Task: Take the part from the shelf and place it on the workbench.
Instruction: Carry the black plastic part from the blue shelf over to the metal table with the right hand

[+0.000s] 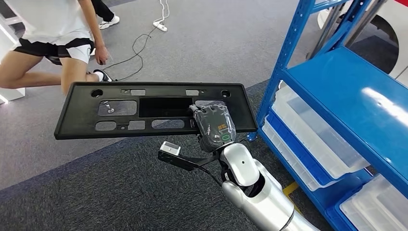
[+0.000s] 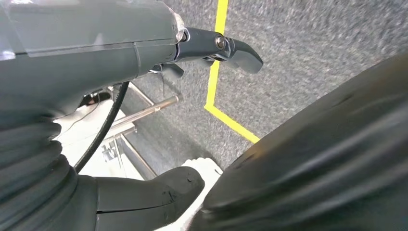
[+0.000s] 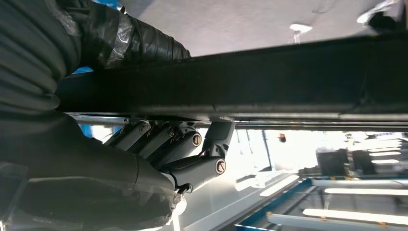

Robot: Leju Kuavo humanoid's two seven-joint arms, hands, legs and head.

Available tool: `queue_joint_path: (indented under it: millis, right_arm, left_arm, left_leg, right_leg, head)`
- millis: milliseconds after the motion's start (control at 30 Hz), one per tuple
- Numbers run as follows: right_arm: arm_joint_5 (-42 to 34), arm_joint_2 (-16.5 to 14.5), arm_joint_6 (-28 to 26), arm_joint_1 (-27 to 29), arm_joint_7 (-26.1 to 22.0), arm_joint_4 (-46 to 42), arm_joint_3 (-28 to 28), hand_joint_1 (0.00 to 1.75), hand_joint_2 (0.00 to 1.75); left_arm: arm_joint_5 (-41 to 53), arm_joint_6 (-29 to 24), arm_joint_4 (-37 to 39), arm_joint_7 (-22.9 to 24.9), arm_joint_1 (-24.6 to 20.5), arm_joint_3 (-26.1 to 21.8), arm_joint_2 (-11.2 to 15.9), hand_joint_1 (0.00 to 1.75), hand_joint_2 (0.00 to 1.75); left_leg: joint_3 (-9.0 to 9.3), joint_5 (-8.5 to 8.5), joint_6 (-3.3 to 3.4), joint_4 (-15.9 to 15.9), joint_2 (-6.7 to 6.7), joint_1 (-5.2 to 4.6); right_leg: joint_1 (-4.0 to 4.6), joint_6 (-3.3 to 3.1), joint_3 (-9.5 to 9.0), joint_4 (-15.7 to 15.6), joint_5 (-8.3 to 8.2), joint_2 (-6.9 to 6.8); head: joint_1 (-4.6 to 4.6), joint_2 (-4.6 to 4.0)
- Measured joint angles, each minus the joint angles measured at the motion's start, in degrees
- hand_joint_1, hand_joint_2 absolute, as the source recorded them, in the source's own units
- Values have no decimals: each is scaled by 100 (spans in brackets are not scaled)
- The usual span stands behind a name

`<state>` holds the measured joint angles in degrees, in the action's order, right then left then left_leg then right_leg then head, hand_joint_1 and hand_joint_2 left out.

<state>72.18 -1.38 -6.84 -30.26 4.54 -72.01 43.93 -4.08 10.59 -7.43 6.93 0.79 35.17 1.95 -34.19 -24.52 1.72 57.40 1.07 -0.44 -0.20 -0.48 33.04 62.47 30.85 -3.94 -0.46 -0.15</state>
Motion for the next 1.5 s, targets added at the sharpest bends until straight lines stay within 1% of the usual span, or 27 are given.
queue_joint_path:
  millis: [67, 133, 167, 233, 300, 367, 433, 500, 567, 633, 667, 700, 733, 800, 867, 933, 1000, 1033, 1100, 1167, 1200, 1233, 1300, 1333, 1367, 1433, 1500]
  right_arm:
    - [-1, 3, 21, 8, 7, -7, 0, 175, 175]
    - [-16, 22, 64, 35, 12, -5, -1, 175, 175]
    - [-27, 32, 90, 45, 13, -7, -2, 175, 175]
    - [-51, 47, 138, 47, 13, -33, -5, 175, 175]
    - [-71, 55, 163, 44, 5, -71, -11, 175, 175]
    - [-86, 65, 177, 52, 2, -101, -15, 175, 175]
    - [-94, 70, 200, 58, 15, -133, -18, 175, 175]
    - [-96, 71, 231, 55, 31, -203, -20, 175, 175]
    - [-103, 96, 274, 72, 44, -320, -34, 175, 175]
    - [-109, 157, 333, 138, 62, -439, -64, 175, 175]
    - [-109, 189, 359, 186, 69, -489, -78, 175, 175]
    - [-109, 217, 378, 231, 74, -546, -89, 175, 175]
    - [-109, 237, 386, 264, 77, -606, -96, 175, 175]
    - [-84, 265, 394, 300, 87, -750, -106, 175, 175]
    - [-6, 312, 427, 375, 120, -934, -114, 175, 175]
    - [90, 433, 472, 554, 164, -1206, -118, 175, 175]
    - [147, 620, 487, 744, 189, -1503, -133, 175, 175]
    - [157, 717, 485, 812, 191, -1627, -146, 175, 175]
    - [169, 886, 481, 931, 192, -1806, -168, 175, 175]
    - [172, 1011, 485, 1049, 198, -1903, -185, 175, 175]
    - [171, 1056, 487, 1090, 192, -1941, -191, 175, 175]
    - [163, 1097, 491, 1111, 172, -1980, -196, 175, 175]
    - [122, 1169, 504, 1112, 87, -2046, -205, 175, 175]
    - [91, 1198, 517, 1101, 36, -2062, -209, 175, 175]
    - [64, 1217, 535, 1089, -12, -2067, -211, 175, 175]
    - [23, 1227, 565, 1033, -80, -2054, -205, 175, 175]
    - [-10, 1205, 568, 928, -135, -2020, -197, 175, 175]
  left_arm:
    - [52, 17, 0, -17, -15, 57, 1, 0, 175]
    - [120, 46, 0, -33, -27, 110, 8, 0, 175]
    - [157, 71, 0, -39, -29, 143, 15, 0, 175]
    - [219, 130, 0, -44, -31, 215, 31, 0, 175]
    - [247, 168, 0, -46, -37, 265, 49, 0, 175]
    - [261, 187, 0, -49, -54, 314, 73, 0, 175]
    - [295, 200, 0, -56, -53, 355, 95, 0, 175]
    - [335, 212, 0, -69, -44, 387, 108, 0, 175]
    - [374, 221, 0, -95, -62, 444, 116, 0, 175]
    - [412, 223, 0, -137, -80, 489, 125, 0, 175]
    - [423, 223, 0, -157, -80, 499, 129, 0, 175]
    - [428, 220, 0, -177, -77, 505, 133, 0, 175]
    - [428, 215, 0, -189, -69, 514, 135, 0, 175]
    - [427, 192, 0, -207, -58, 532, 139, 0, 175]
    - [427, 135, 0, -216, -65, 549, 143, 0, 175]
    - [432, 50, 0, -218, -64, 575, 144, 0, 175]
    - [437, -8, -1, -215, -51, 598, 130, 0, 175]
    - [439, -17, -1, -213, -53, 606, 122, 0, 175]
    - [440, -23, -2, -207, -65, 617, 112, 0, 175]
    - [439, -26, -2, -204, -82, 623, 105, 0, 175]
    - [434, -27, -2, -204, -90, 625, 101, 0, 175]
    - [423, -29, -2, -202, -94, 626, 96, 0, 175]
    - [373, -31, -1, -190, -105, 626, 99, 0, 175]
    - [334, -28, -1, -180, -113, 623, 111, 0, 175]
    - [291, -23, 0, -171, -118, 620, 124, 0, 175]
    - [199, -15, 0, -163, -114, 605, 146, 0, 175]
    - [99, -14, -1, -149, -104, 575, 154, 0, 175]
  left_leg:
    - [20, 27, 25, -40, -124, 27]
    - [16, 26, 33, -29, -276, 30]
    - [17, 20, 29, -15, -358, 33]
    - [15, -13, -5, 46, -525, 50]
    - [-39, -65, -62, 154, -672, 66]
    - [-122, -78, -133, 219, -806, 97]
    - [-168, -60, -210, 211, -905, 138]
    - [-242, -133, -266, 337, -663, 130]
    - [-501, -393, -307, 865, -280, 118]
    - [-854, -635, -332, 1533, -147, 129]
    - [-929, -631, -329, 1664, -130, 130]
    - [-893, -528, -314, 1584, -119, 126]
    - [-730, -344, -279, 1279, -82, 112]
    - [-313, -71, -175, 516, 127, 41]
    - [-112, -15, -80, 146, 252, -39]
    - [-75, 12, -14, 66, 129, -57]
    - [1, 74, 29, -67, -11, -16]
    - [39, 103, 43, -125, -66, 11]
    - [55, 112, 59, -146, -181, 36]
    - [50, 94, 59, -116, -331, 43]
    - [49, 80, 48, -89, -413, 48]
    - [48, 58, 29, -51, -493, 56]
    - [12, -13, -35, 80, -646, 66]
    - [-22, -45, -69, 143, -708, 66]
    - [-61, -67, -99, 189, -766, 68]
    - [-119, -67, -143, 206, -865, 80]
    - [-171, -124, -183, 304, -762, 85]
  right_leg:
    - [-17, 18, 285, 598, 324, 318]
    - [-19, 31, 623, 1218, 525, 386]
    - [-24, 39, 691, 1297, 469, 390]
    - [-49, 52, 517, 808, 50, 458]
    - [-102, 61, 257, 164, -265, 751]
    - [-106, 43, 196, -39, -287, 934]
    - [-82, -25, 186, -80, -301, 816]
    - [-90, -98, 137, -143, -323, 671]
    - [-80, -134, 97, -172, -319, 511]
    - [-53, -154, 82, -171, -294, 325]
    - [-39, -160, 76, -171, -280, 235]
    - [-24, -165, 66, -170, -267, 152]
    - [-12, -166, 50, -171, -253, 83]
    - [10, -156, 10, -183, -225, -37]
    - [11, -115, -27, -218, -209, -154]
    - [10, -56, -81, -277, -198, -276]
    - [1, -5, -95, -191, -111, -118]
    - [-4, 14, -16, 3, 8, 53]
    - [-16, 40, 345, 710, 336, 345]
    - [-20, 69, 662, 1223, 448, 393]
    - [-28, 82, 678, 1183, 333, 399]
    - [-44, 97, 587, 938, 134, 425]
    - [-97, 127, 282, 238, -220, 634]
    - [-113, 123, 181, 12, -297, 723]
    - [-116, 107, 137, -94, -308, 782]
    - [-98, 31, 142, -91, -296, 697]
    - [-99, -41, 126, -112, -304, 571]
  head:
    - [4, 0]
    - [4, 0]
    - [3, 0]
    - [4, 0]
    - [2, 0]
    - [-2, 0]
    - [-3, 0]
    - [-6, 0]
    - [-10, 0]
    - [-10, 0]
    - [-10, 0]
    - [-10, 0]
    - [-10, 0]
    - [-10, 0]
    - [-10, 0]
    - [-10, 0]
    - [-5, 0]
    - [-2, 0]
    - [0, 0]
    - [1, 0]
    - [1, 0]
    - [1, 0]
    - [2, 0]
    - [1, 0]
    - [0, 0]
    - [-2, 0]
    - [-7, 0]
